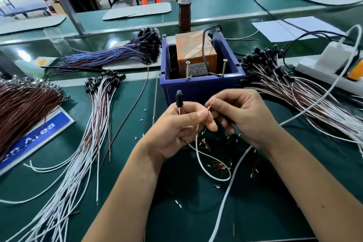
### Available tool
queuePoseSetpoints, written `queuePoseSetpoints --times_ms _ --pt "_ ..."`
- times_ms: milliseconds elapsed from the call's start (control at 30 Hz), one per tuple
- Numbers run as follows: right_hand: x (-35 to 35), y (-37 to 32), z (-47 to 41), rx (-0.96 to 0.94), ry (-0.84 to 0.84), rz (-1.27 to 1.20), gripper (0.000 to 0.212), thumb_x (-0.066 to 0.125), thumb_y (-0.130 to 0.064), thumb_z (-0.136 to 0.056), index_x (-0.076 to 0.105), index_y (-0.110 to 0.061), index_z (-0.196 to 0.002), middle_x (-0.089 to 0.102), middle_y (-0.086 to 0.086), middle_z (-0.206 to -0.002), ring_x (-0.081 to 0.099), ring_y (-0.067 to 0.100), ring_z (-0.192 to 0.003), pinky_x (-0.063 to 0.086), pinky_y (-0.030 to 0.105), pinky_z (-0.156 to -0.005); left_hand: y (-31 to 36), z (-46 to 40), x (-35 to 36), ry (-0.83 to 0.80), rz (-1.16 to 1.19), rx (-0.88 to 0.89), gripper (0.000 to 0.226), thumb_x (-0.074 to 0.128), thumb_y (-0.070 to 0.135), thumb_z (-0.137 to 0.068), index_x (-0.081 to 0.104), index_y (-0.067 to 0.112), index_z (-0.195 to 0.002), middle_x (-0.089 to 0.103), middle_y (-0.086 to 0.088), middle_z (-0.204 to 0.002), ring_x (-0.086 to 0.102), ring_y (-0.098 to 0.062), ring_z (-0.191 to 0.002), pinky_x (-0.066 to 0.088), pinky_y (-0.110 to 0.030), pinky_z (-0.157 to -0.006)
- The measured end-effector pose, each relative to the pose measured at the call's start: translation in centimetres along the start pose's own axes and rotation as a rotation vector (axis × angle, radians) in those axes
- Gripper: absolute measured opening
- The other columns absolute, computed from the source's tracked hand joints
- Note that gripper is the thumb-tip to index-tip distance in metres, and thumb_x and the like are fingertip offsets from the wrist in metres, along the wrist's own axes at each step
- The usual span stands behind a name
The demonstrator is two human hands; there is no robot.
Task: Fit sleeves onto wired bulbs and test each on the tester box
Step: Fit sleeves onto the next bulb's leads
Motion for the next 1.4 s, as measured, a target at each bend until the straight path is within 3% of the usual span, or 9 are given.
queuePoseSetpoints --times_ms 233,333,433,533,767,900,967,1100,1400 --pt "-1.7 -0.9 0.3 -0.117 0.221 0.025 0.009 0.07 -0.015 -0.098 0.075 -0.01 -0.093 0.066 0.008 -0.069 0.05 0.015 -0.044 0.038 0.022 -0.035 0.9 0.4 0.0 -0.059 0.055 0.145 0.013 0.077 0.034 -0.088 0.076 0.022 -0.082 0.075 -0.001 -0.084 0.035 0.005 -0.043 0.025 -0.008 -0.043" --pt "-0.2 -0.1 0.3 -0.021 0.103 0.066 0.023 0.072 -0.024 -0.094 0.068 -0.009 -0.111 0.072 0.012 -0.074 0.056 0.019 -0.049 0.042 0.025 -0.036 1.4 0.1 -0.8 0.11 0.016 0.249 0.015 0.073 0.028 -0.091 0.078 0.014 -0.088 0.073 0.0 -0.079 0.034 0.002 -0.043 0.026 -0.011 -0.044" --pt "2.0 0.6 0.4 0.079 -0.08 -0.047 0.023 0.06 -0.026 -0.103 0.065 -0.003 -0.106 0.072 0.015 -0.078 0.062 0.023 -0.058 0.047 0.026 -0.042 1.6 0.1 -0.6 0.193 -0.011 0.333 0.018 0.067 0.015 -0.096 0.072 -0.003 -0.095 0.07 0.0 -0.069 0.055 -0.003 -0.047 0.045 -0.015 -0.047" --pt "2.6 0.4 0.7 0.125 -0.192 -0.224 0.018 0.058 -0.013 -0.102 0.061 0.002 -0.113 0.072 0.023 -0.086 0.066 0.025 -0.066 0.055 0.026 -0.055 1.7 0.3 -0.5 0.243 0.004 0.365 0.018 0.07 0.021 -0.094 0.077 0.004 -0.093 0.078 -0.014 -0.092 0.073 -0.016 -0.068 0.056 -0.024 -0.057" --pt "2.0 0.0 0.4 0.04 -0.099 -0.125 0.031 0.075 -0.008 -0.089 0.065 -0.002 -0.119 0.075 0.016 -0.081 0.068 0.021 -0.059 0.055 0.026 -0.056 2.2 0.2 0.1 0.212 0.044 0.432 0.018 0.06 0.004 -0.099 0.075 0.002 -0.09 0.076 -0.017 -0.116 0.07 -0.004 -0.064 0.054 -0.02 -0.052" --pt "-0.1 -0.7 0.2 -0.04 -0.016 -0.113 0.026 0.072 -0.011 -0.092 0.071 -0.007 -0.118 0.074 0.015 -0.08 0.065 0.024 -0.058 0.051 0.029 -0.052 3.1 0.5 -0.7 0.258 -0.088 0.473 0.014 0.067 0.015 -0.094 0.079 0.016 -0.087 0.068 -0.014 -0.135 0.036 0.0 -0.042 0.029 -0.015 -0.044" --pt "-0.5 -1.2 0.3 -0.109 -0.015 -0.088 0.026 0.071 -0.01 -0.093 0.073 -0.009 -0.119 0.073 0.016 -0.081 0.064 0.026 -0.059 0.051 0.031 -0.052 3.0 0.6 -1.0 0.278 -0.111 0.482 0.015 0.066 0.018 -0.094 0.079 0.018 -0.087 0.071 -0.014 -0.129 0.037 0.0 -0.042 0.027 -0.017 -0.045" --pt "-0.6 -1.9 0.4 -0.205 0.008 -0.084 0.02 0.065 -0.003 -0.096 0.072 -0.005 -0.115 0.07 0.017 -0.085 0.062 0.03 -0.058 0.051 0.032 -0.053 3.1 0.8 -1.7 0.407 -0.133 0.497 0.014 0.067 0.024 -0.094 0.079 0.016 -0.093 0.074 -0.004 -0.074 0.031 -0.006 -0.043 0.023 -0.022 -0.045" --pt "-2.8 -2.1 0.6 -0.268 0.44 -0.033 0.017 0.058 -0.011 -0.104 0.07 -0.009 -0.092 0.063 0.002 -0.066 0.047 0.017 -0.044 0.037 0.024 -0.042 3.3 1.8 -3.4 0.79 -0.154 0.59 0.011 0.068 0.013 -0.098 0.062 0.015 -0.089 0.075 -0.012 -0.073 0.033 -0.009 -0.04 0.03 -0.019 -0.045"
Point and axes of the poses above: each hand's wrist, its own z-axis away from the middle knuckle, its own x-axis out of the palm, y = z × x, the point moved 6 cm from there along -z, towards the middle knuckle
